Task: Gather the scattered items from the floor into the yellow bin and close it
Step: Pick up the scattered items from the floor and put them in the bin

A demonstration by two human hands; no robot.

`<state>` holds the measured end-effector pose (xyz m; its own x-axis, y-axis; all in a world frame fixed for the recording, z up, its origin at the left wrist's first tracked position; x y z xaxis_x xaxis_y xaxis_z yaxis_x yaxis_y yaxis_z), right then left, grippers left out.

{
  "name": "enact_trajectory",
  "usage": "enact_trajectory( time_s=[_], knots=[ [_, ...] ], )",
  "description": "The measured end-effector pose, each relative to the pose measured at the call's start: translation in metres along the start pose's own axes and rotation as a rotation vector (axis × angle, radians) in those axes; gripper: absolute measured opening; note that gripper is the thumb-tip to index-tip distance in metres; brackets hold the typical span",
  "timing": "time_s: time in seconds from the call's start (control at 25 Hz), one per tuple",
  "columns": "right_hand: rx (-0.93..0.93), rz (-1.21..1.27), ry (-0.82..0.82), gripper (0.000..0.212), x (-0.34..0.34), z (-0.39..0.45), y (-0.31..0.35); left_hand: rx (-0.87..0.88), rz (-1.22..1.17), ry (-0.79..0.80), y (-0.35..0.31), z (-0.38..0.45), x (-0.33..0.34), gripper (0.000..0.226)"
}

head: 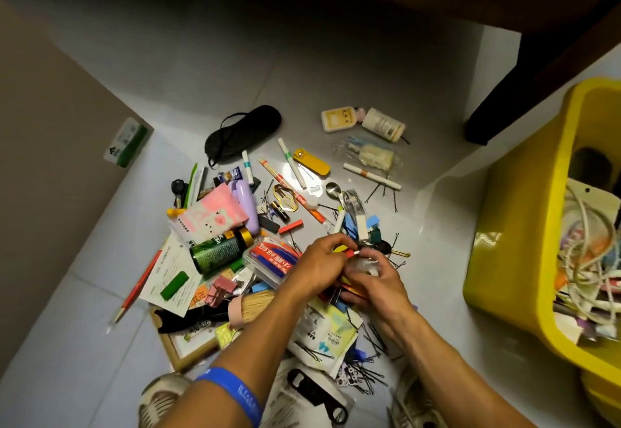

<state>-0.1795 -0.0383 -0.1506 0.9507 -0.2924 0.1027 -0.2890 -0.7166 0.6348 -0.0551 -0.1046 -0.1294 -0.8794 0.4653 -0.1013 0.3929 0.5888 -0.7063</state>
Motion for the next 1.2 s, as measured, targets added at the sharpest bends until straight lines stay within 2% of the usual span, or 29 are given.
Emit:
enact_trajectory(
  time_s=[0.12, 0.2, 0.36, 0.52, 0.76, 0.92, 1.04, 1.2],
  knots=[
    [-0.041, 0.049, 0.040, 0.050, 0.006, -0.001, 0.009, 0.073, -0.105, -0.036, -0.005, -0.015, -0.001, 0.019],
    [-0.087, 0.062, 0.082, 0.055, 0.006, -0.008, 0.019, 0.123, -0.166, -0.056, -0.013, -0.028, -0.002, 0.023],
    [-0.190, -0.006, 0.114, 0.048, 0.005, -0.032, 0.042, 0.206, -0.217, -0.081, -0.032, -0.057, -0.003, 0.030],
    [-0.298, -0.067, 0.151, 0.042, 0.004, -0.068, 0.070, 0.314, -0.178, -0.123, -0.060, -0.094, 0.000, 0.025],
    [-0.449, -0.010, 0.175, 0.036, -0.019, -0.133, 0.120, 0.497, -0.130, -0.102, -0.118, -0.141, 0.022, 0.021],
    [-0.553, 0.129, 0.075, 0.034, -0.077, -0.176, 0.145, 0.615, -0.031, 0.036, -0.169, -0.155, 0.079, 0.012],
    [-0.620, 0.279, -0.086, 0.040, -0.136, -0.202, 0.150, 0.692, 0.078, 0.181, -0.207, -0.160, 0.143, 0.016],
    [-0.651, 0.507, -0.317, 0.033, -0.211, -0.219, 0.137, 0.752, 0.255, 0.356, -0.234, -0.154, 0.233, 0.022]
  ],
)
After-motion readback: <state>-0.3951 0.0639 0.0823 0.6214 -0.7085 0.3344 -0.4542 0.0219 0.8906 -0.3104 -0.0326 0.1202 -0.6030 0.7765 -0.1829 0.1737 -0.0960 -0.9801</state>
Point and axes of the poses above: each hand's wrist, its own z-axis towards the middle knuckle, its own x-axis out of the palm, y = z × x, the point moved 1 cm from there along z, towards the middle knuckle, and after that the axes turned 4 degrees about -z, right-handed, at the moved point
